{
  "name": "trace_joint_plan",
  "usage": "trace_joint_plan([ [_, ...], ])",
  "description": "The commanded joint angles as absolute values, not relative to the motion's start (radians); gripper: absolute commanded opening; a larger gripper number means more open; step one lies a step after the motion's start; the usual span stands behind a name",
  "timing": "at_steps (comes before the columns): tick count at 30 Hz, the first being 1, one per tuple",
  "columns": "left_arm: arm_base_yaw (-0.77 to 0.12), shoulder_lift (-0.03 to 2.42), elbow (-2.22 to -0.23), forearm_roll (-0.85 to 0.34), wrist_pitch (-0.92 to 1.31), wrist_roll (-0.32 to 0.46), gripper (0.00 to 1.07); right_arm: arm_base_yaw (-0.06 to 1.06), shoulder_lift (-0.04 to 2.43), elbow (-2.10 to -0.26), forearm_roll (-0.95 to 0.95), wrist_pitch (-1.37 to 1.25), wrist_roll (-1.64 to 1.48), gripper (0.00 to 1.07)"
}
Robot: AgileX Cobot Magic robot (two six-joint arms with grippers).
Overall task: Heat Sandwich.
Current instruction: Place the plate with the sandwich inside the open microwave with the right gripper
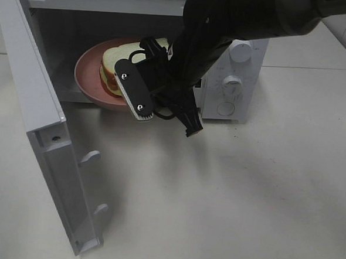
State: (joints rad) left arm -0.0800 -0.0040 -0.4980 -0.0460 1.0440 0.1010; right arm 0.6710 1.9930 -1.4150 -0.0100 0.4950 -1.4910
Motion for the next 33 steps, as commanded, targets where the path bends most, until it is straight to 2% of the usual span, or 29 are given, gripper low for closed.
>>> trace_joint_plan([
  [1,-0.078,-0.027,-0.495,-0.050,1.028,0.098,1.01,0.666,1.944,-1.381,-0.018,0.469,-1.490,0.00],
  [33,-0.078,-0.027,-0.495,-0.050,1.028,0.098,1.01,0.666,1.521,-0.897,-0.019,0.441,-1.501,0.00],
])
